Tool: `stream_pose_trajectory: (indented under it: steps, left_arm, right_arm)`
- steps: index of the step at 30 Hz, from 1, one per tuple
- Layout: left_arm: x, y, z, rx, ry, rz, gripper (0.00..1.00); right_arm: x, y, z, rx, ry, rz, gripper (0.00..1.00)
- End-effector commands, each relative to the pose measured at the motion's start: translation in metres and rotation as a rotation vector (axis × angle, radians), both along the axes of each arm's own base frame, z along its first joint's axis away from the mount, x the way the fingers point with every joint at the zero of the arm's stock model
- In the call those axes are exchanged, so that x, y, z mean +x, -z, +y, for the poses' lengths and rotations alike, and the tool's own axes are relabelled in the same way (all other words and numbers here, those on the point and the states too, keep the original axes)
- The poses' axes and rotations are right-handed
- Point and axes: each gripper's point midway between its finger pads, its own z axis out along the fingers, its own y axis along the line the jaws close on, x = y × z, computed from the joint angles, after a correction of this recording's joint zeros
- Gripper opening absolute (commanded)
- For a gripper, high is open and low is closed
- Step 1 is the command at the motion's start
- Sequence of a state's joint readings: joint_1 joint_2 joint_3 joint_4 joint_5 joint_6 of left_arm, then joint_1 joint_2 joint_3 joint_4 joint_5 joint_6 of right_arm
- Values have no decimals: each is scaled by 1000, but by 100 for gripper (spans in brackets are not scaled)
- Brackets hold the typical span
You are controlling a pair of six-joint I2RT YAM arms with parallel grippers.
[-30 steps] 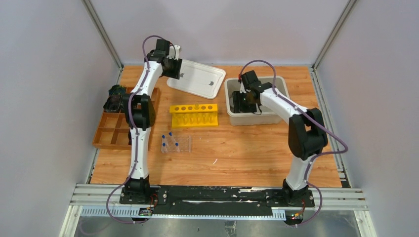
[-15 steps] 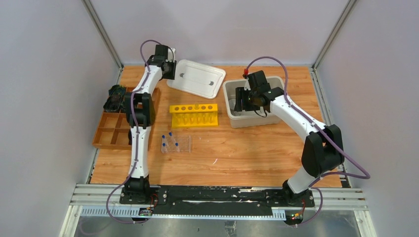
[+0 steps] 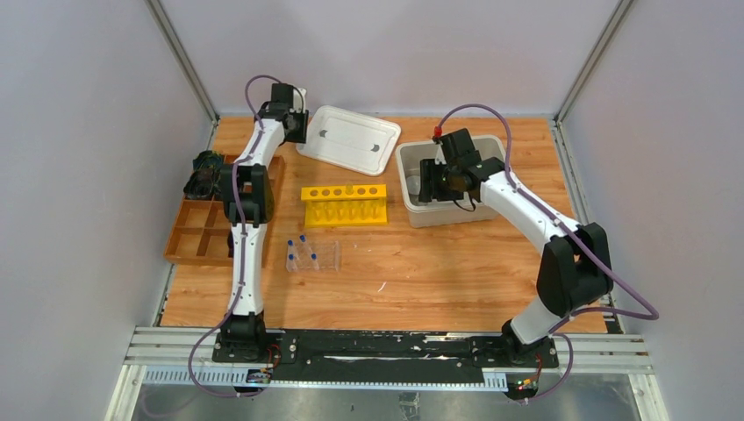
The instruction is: Organize the chemistry lab equipment
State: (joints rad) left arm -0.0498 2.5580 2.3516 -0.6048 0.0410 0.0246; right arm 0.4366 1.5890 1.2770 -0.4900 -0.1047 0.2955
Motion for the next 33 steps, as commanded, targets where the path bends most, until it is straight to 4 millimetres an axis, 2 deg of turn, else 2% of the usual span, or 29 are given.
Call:
stream_pose_trajectory:
  steps: [1, 9, 13, 18, 23, 25, 30, 33]
  left_arm:
    - [-5, 22, -4, 8, 40, 50, 38]
    - [-18, 34, -1, 3, 47, 101, 35]
    - [-28, 31, -4, -38, 44, 125, 33]
    - [-47, 19, -3, -64, 20, 124, 30]
    - [-70, 19, -11, -99, 47, 165, 28]
    - [-69, 14, -10, -105, 23, 155, 29]
    - [-51, -6, -11, -110, 20, 100, 30]
    - [-40, -6, -9, -103, 8, 89, 30]
  right_arm:
    - [-7, -22, 0, 17, 8, -35, 59]
    - [-16, -34, -4, 34, 19, -49, 58]
    - [-19, -32, -5, 34, 20, -36, 58]
    - [-19, -34, -3, 42, 18, -35, 58]
    - [-15, -40, 1, 52, 12, -45, 58]
    - [-14, -40, 2, 54, 10, -42, 58]
    - [-16, -36, 4, 51, 5, -29, 57]
    - [-16, -35, 3, 47, 6, -29, 58]
